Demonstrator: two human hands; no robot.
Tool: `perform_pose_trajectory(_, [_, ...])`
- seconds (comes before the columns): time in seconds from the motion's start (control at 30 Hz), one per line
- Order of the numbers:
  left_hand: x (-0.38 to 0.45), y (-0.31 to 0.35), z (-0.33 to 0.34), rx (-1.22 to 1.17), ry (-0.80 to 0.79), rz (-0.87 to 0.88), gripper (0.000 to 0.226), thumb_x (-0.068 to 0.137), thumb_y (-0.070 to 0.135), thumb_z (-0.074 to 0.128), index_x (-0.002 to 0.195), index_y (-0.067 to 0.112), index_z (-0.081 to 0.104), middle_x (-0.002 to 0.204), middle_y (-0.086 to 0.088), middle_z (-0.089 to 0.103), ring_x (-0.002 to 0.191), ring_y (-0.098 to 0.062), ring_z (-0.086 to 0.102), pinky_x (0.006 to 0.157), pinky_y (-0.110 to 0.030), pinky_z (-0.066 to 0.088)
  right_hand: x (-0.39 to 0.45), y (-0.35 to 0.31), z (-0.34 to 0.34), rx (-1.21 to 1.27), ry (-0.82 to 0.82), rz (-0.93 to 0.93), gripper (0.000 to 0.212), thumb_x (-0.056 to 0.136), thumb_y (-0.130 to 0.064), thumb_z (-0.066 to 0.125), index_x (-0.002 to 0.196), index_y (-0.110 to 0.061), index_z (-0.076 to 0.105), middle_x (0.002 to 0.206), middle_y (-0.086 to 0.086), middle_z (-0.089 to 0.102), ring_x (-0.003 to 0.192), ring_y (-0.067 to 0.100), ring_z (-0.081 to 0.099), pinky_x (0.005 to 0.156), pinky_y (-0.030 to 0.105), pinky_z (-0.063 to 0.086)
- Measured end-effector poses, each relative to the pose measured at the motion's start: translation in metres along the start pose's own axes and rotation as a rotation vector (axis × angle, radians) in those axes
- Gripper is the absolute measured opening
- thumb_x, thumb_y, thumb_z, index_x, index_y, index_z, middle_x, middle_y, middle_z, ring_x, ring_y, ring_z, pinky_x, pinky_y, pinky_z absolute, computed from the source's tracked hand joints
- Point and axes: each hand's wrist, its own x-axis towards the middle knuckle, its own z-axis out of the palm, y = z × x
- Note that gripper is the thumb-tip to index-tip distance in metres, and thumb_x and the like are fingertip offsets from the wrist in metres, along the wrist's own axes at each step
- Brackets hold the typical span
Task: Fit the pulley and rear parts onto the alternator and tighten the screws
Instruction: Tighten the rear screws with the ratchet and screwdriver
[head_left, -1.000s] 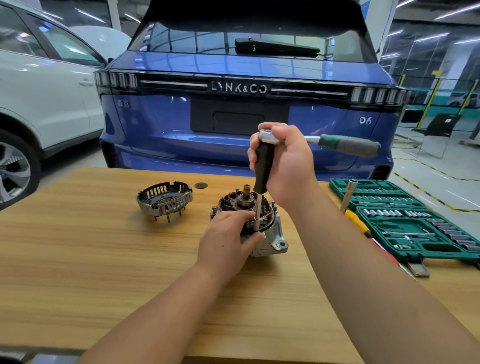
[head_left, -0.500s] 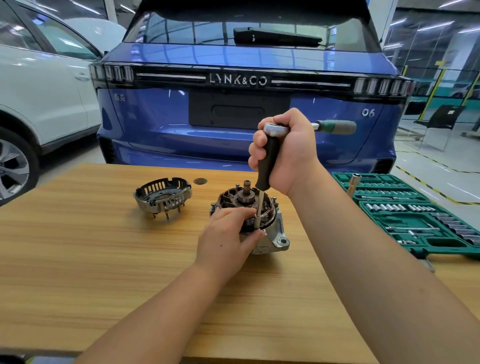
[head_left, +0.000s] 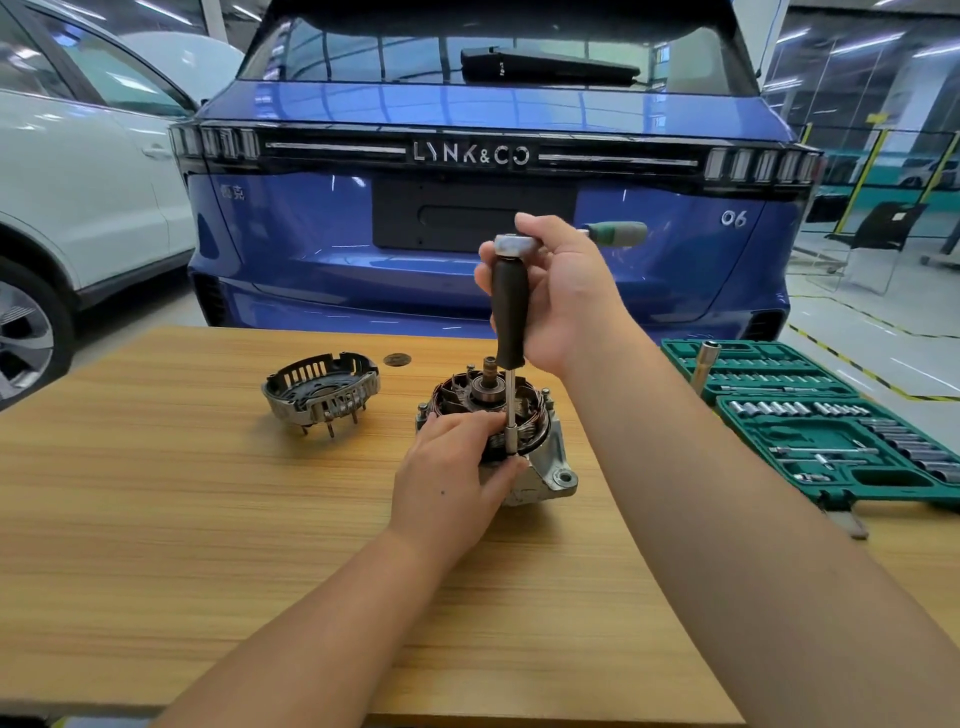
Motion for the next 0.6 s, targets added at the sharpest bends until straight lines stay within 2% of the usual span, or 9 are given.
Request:
perform_pose_trajectory(0.07, [0.000,0.001,0.000,-0.005,-0.005,0.011,0.044,0.085,0.034,0.077,0.125,0.019,0.066,0.114,0.003,0.068,0.114,-0.015,0.057,0.095,-0.048,0.053,0.001,-0.004,0.006,0.001,0.077,-0.023,0.029,0.099,-0.024,0.056,0.123,-0.008,0.059,0.085,0.003,0.076,0.070,0.017,0.073,0.065,0.029,0.051])
perform_pose_trajectory(0.1, [-0.001,0.001,0.000,-0.006,-0.010,0.013,0.044,0.086,0.034,0.076,0.125,0.019,0.066,0.114,0.003,0.068,0.115,-0.015,0.057,0.094,-0.046,0.053,-0.001,-0.007,0.010,-0.004,0.106,-0.020,0.026,0.100,-0.020,0.053,0.124,-0.009,0.056,0.082,0.002,0.076,0.066,0.016,0.072,0.065,0.029,0.051])
perform_pose_trajectory(0.17, [-0.001,0.001,-0.001,-0.009,-0.018,0.013,0.044,0.086,0.034,0.076,0.126,0.020,0.065,0.116,0.004,0.068,0.115,-0.016,0.057,0.094,-0.045,0.053,-0.001,-0.012,0.016,-0.018,0.175,-0.045,0.011,0.101,-0.013,0.047,0.109,-0.012,0.055,0.069,0.002,0.069,0.052,0.014,0.063,0.065,0.026,0.049])
perform_pose_trajectory(0.23, [-0.002,0.001,-0.001,-0.014,-0.022,0.003,0.044,0.086,0.034,0.075,0.127,0.021,0.065,0.117,0.004,0.067,0.116,-0.017,0.058,0.094,-0.046,0.053,-0.004,-0.012,0.021,-0.067,0.220,-0.128,0.013,0.098,-0.008,0.046,0.087,-0.012,0.050,0.062,0.003,0.059,0.047,0.012,0.053,0.060,0.026,0.046])
perform_pose_trajectory(0.27, [-0.002,0.002,-0.001,-0.013,-0.022,-0.001,0.044,0.086,0.034,0.075,0.127,0.021,0.065,0.117,0.003,0.067,0.115,-0.018,0.058,0.093,-0.046,0.053,-0.006,-0.012,0.022,-0.071,0.227,-0.141,0.013,0.096,-0.007,0.047,0.085,-0.012,0.048,0.059,0.003,0.056,0.048,0.012,0.051,0.057,0.025,0.045])
perform_pose_trajectory(0.4, [-0.002,0.004,-0.001,-0.001,-0.007,0.003,0.044,0.086,0.032,0.077,0.127,0.019,0.065,0.116,0.002,0.068,0.114,-0.017,0.058,0.095,-0.053,0.052,-0.011,-0.020,0.023,-0.035,0.223,-0.045,0.011,0.095,-0.005,0.039,0.086,-0.011,0.040,0.052,0.004,0.052,0.046,0.015,0.046,0.054,0.026,0.038])
perform_pose_trajectory(0.6, [-0.002,0.004,0.000,0.010,-0.001,-0.005,0.044,0.085,0.033,0.077,0.126,0.020,0.066,0.117,0.003,0.069,0.116,-0.017,0.058,0.096,-0.053,0.052,-0.017,-0.018,0.026,-0.038,0.237,-0.022,0.009,0.092,-0.005,0.039,0.086,-0.012,0.042,0.065,0.005,0.050,0.047,0.013,0.043,0.052,0.023,0.037])
